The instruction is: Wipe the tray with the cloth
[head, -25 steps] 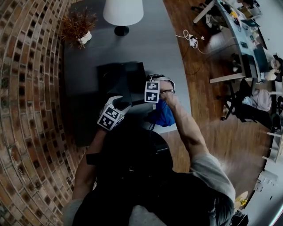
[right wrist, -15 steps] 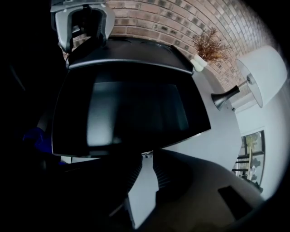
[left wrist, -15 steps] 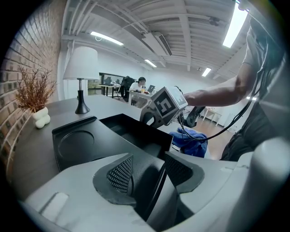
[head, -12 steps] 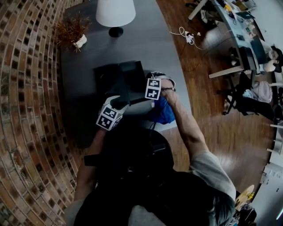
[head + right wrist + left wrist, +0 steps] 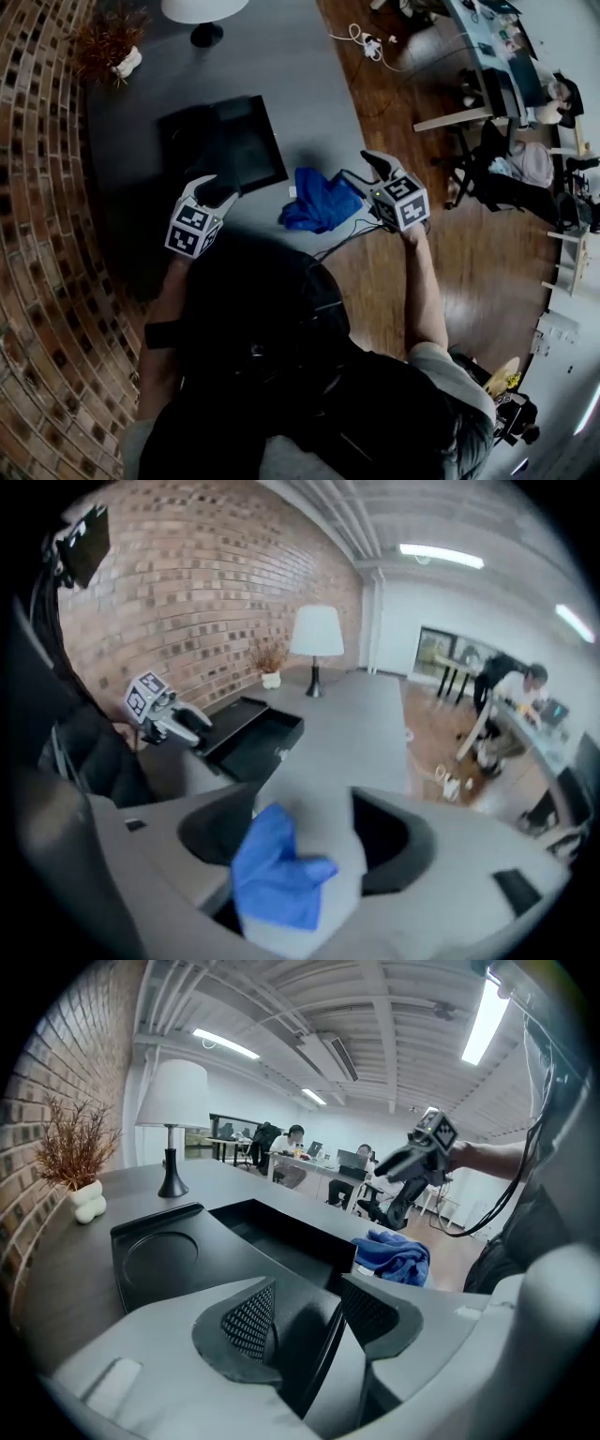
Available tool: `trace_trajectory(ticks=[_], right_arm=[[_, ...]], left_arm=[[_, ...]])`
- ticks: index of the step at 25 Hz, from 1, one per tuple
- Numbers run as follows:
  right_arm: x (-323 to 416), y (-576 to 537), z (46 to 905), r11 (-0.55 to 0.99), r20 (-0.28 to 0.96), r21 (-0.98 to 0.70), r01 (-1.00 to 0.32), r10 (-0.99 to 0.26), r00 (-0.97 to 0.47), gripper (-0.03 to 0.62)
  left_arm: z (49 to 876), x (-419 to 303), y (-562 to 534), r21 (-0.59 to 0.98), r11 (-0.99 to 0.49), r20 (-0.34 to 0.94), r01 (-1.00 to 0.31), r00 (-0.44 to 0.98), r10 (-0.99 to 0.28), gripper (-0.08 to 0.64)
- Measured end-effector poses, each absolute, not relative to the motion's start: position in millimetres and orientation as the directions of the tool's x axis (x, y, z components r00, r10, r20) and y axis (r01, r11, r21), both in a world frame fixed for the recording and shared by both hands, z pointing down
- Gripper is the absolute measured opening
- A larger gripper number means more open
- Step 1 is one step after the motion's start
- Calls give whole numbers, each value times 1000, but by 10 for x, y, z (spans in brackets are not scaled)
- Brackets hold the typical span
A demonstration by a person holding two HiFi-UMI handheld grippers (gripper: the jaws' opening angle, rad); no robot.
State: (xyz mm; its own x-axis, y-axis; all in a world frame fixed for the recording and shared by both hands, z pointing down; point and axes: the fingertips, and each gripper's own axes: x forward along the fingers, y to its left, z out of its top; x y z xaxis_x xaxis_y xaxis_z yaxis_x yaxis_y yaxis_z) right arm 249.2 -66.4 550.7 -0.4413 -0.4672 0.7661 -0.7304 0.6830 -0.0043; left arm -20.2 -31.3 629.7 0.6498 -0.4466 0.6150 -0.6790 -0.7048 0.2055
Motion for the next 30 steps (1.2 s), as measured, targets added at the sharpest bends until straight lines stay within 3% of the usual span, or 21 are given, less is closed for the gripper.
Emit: trace_trajectory(ticks=[1,4,6,8,10,13,17,18,19,20,21,23,26,28,30], right_arm=[[2603,-398,5674,650,802,-104,-753,-393,-450,436],[2981,300,6356,379,848,-369,-849,-237,-474,466],[3041,515,6718,143,798,-529,-836,-252,-548,466],[2859,466,6804,61,737,-607,-792,-328,-590,466],[2568,329,6771,163,751,-546,-822,-341,-566,466],[2066,218,6728,461,861,-298,-835,-247,-444,531],[1770,396,7141,839,976,25,-544,-138,-168,538],[1731,442,7173,882,983,41,-470,-119,-138,524],[1704,473,7155,906,987,37,-422,-101,-129,439],[1708,495,7110,917,989,24,-397,-81,-126,336],[1729,498,7031,917,990,1,-398,-58,-132,171],[1683,308,6639,875,971,-51,-481,-69,-228,155],[1233,-599,5550,788,829,-25,-615,-328,-454,155],[899,-1270,5235,741,726,95,-665,-509,-463,155],[594,-1683,5529,725,728,218,-653,-567,-386,155]], left_arm=[[6294,-213,-317,206,-703,614,-681,650,-449,221],[6281,-223,-312,212,-695,607,-687,650,-457,221],[6270,-220,-315,210,-695,603,-688,651,-462,221],[6270,-221,-315,207,-698,602,-686,652,-462,221],[6277,-227,-314,207,-698,601,-685,652,-462,221],[6274,-225,-310,206,-699,604,-685,651,-460,221],[6256,-192,-295,207,-697,604,-687,650,-461,221],[6254,-185,-298,206,-697,603,-687,650,-463,221],[6253,-177,-302,205,-698,602,-686,650,-463,221],[6253,-169,-303,204,-700,602,-685,651,-462,221],[6252,-165,-299,203,-702,603,-683,652,-460,221],[6251,-168,-285,203,-706,605,-679,654,-455,221],[6256,-173,-294,203,-705,603,-679,654,-456,221],[6264,-187,-309,200,-702,602,-683,651,-462,221],[6279,-197,-310,198,-700,599,-687,650,-468,220]])
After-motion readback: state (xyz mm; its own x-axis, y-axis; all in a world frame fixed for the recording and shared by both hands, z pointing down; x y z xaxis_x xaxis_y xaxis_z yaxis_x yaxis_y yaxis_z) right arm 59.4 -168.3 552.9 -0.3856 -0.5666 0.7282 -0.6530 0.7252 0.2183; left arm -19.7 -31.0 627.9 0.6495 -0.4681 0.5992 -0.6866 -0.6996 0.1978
